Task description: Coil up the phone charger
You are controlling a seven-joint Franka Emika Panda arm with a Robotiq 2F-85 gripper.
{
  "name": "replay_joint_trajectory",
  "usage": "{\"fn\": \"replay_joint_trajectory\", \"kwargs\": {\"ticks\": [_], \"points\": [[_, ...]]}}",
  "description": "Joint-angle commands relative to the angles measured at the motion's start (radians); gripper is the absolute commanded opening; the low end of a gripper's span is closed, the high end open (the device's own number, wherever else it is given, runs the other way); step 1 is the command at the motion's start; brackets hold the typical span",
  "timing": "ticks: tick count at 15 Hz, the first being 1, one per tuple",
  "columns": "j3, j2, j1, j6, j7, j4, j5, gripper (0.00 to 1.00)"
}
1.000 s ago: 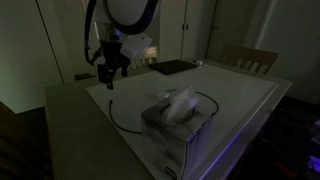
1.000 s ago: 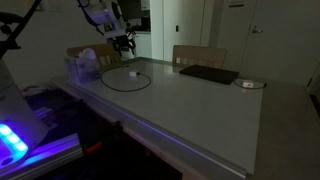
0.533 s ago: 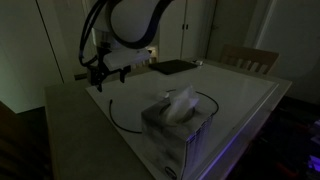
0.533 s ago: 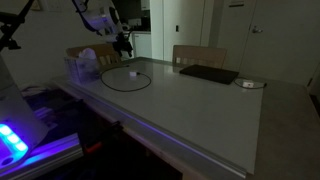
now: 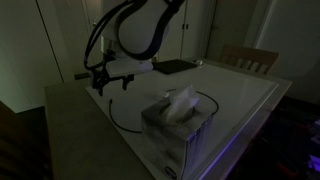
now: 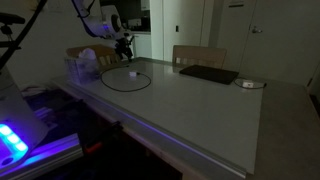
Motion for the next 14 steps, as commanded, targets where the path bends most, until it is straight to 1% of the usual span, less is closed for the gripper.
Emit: {"fn": "replay_joint_trajectory", "kwargs": {"ticks": [1, 4, 8, 10, 14], "points": [[-0.005, 0.009, 0.016, -0.052, -0.033, 0.028, 0.034, 1.0], [0.016, 0.02, 0.009, -0.119, -0.046, 0.06, 0.054, 1.0], [0.01, 0.031, 0.018, -0.214, -0.023, 0.106, 0.054, 1.0], [0.016, 0.045, 0.011, -0.224, -0.013, 0.126, 0.061, 1.0], [0.018, 0.091, 0.011, -0.197, 0.007, 0.164, 0.077, 1.0]]}}
